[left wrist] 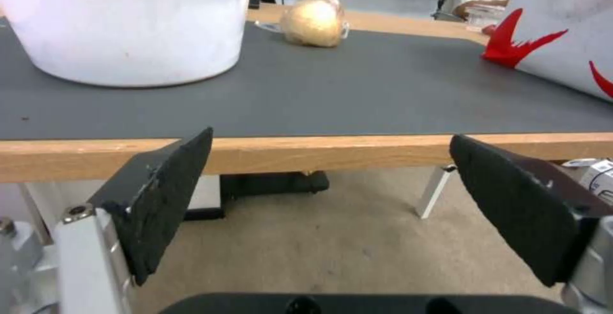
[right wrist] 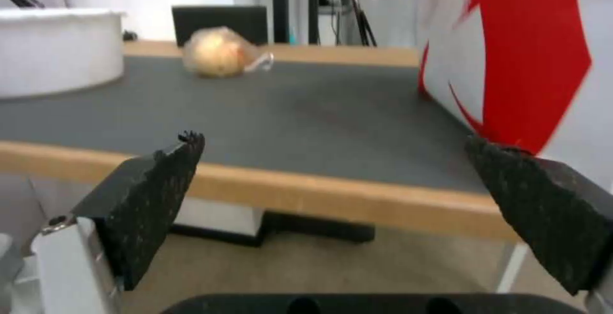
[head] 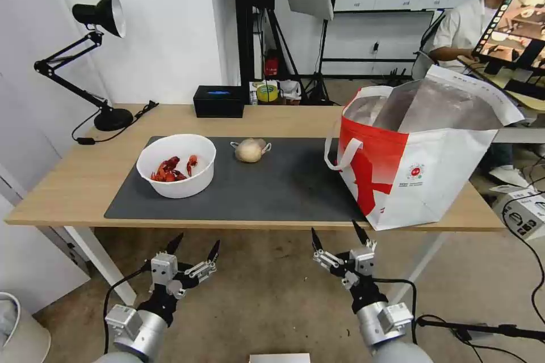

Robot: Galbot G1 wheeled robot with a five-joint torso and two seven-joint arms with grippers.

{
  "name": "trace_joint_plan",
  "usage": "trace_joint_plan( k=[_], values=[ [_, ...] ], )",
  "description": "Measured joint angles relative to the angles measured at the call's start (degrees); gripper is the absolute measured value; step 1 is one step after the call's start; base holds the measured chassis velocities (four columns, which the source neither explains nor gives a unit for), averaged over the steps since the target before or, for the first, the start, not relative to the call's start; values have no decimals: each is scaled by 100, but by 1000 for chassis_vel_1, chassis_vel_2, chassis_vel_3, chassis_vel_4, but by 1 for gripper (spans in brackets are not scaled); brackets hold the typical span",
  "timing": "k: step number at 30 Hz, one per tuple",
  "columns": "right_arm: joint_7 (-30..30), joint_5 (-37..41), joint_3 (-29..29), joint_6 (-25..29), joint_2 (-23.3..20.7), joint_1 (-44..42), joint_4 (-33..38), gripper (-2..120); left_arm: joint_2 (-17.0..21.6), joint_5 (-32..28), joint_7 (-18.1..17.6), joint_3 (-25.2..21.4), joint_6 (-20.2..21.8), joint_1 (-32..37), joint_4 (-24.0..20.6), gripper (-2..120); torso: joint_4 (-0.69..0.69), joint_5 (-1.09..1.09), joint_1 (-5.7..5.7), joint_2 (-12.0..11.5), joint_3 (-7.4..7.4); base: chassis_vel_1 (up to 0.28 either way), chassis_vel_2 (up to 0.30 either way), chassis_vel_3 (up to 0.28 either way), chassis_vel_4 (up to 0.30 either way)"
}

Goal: Pick up the trash from the table and place it into the takeout bag.

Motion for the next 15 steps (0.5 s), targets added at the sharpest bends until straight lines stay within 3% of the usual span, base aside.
trace_joint_plan(
  k=[15],
  values=[
    [18, 49, -58, -39, -26, 41, -76, 100, -37, 130, 85, 2, -93, -26, 162, 100, 0, 0, 0, 0, 0, 0, 0, 0, 0]
  ],
)
